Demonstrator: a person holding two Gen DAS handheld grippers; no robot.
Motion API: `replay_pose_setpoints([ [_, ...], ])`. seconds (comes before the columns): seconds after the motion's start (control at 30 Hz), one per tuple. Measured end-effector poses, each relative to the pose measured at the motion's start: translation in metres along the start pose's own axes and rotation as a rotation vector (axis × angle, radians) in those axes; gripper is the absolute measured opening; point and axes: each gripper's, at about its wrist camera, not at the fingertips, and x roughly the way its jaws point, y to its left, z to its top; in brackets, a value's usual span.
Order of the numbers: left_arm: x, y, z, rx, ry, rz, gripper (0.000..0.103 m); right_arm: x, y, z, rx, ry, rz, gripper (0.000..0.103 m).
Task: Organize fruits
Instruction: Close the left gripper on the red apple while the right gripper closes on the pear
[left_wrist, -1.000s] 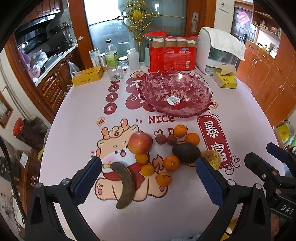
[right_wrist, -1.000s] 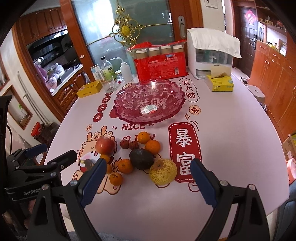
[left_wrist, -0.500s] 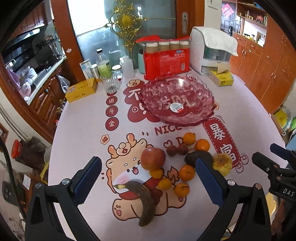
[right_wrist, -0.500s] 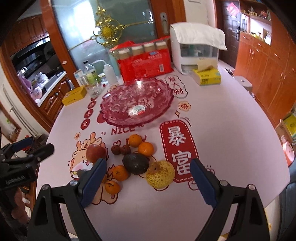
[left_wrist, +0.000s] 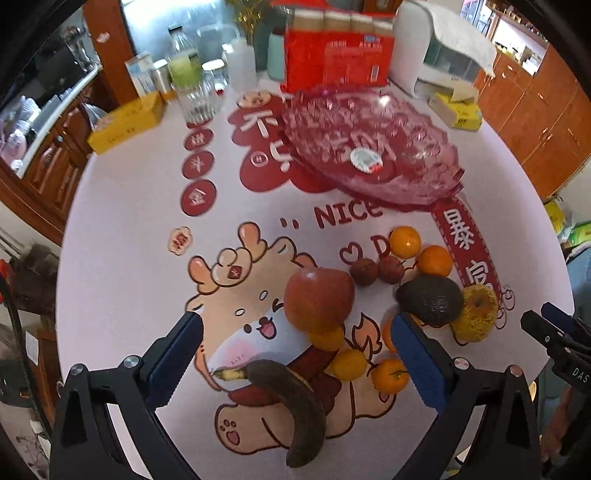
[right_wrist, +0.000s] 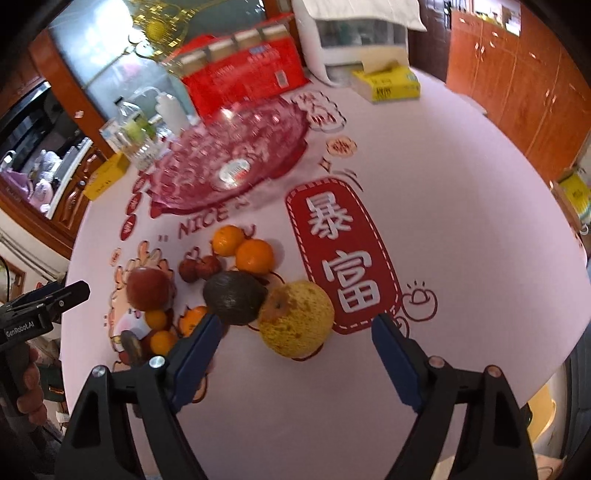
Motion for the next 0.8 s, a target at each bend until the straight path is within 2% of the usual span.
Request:
replay_pose_setpoints([
  [0.13, 0.031, 0.001, 0.008, -0.001, 0.071, -0.034, 0.101, 0.024, -0.006, -0.001, 0.027, 0.051, -0.012, 0.084],
  [0.2, 0.045, 0.001, 0.011, -0.002, 0.099, -0.050, 0.098, 0.035, -0.008, -0.001, 0.033, 0.076, -0.009, 0.084],
  [0.37, 0.074, -0.001, 0.014, 0.003, 0.156, -0.067, 0.096, 0.056, -0.003, -0.003, -0.003, 0.119, -0.024, 0.084],
  [0.53, 0.091, -0.005, 0.013, 0.019, 0.181, -0.072, 0.096, 0.070, 0.008, -0.007, -0.056, 0.148, -0.031, 0.084],
  [0.7, 0.101, -0.009, 0.014, 0.022, 0.186, -0.080, 0.095, 0.085, 0.017, -0.008, -0.113, 0.149, -0.101, 0.084],
  [0.8, 0.108, -0.012, 0.014, 0.025, 0.188, -0.076, 0.087, 0.093, 0.019, -0.008, -0.137, 0.150, -0.124, 0.084],
])
